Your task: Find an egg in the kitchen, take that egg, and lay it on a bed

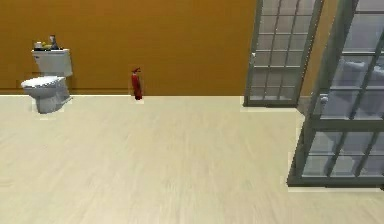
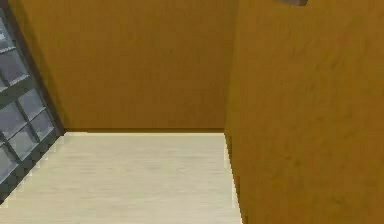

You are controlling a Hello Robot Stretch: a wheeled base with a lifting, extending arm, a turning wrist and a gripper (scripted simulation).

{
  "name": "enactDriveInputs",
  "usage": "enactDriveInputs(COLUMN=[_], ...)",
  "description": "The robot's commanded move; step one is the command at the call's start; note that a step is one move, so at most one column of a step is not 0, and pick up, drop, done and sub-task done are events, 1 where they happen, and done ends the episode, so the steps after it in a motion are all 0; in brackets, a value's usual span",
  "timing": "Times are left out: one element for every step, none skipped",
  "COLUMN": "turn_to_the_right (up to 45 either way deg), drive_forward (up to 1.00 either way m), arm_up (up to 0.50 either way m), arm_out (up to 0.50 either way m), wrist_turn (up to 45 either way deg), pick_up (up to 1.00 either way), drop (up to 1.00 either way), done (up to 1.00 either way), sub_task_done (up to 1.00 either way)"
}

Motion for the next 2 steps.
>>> enactDriveInputs(turn_to_the_right=[0.0, -33.0], drive_forward=[0.15, 0.0], arm_up=[0.0, 0.0], arm_out=[0.0, 0.0], wrist_turn=[0.0, 0.0], pick_up=[0.0, 0.0], drop=[0.0, 0.0], done=[0.0, 0.0], sub_task_done=[0.0, 0.0])
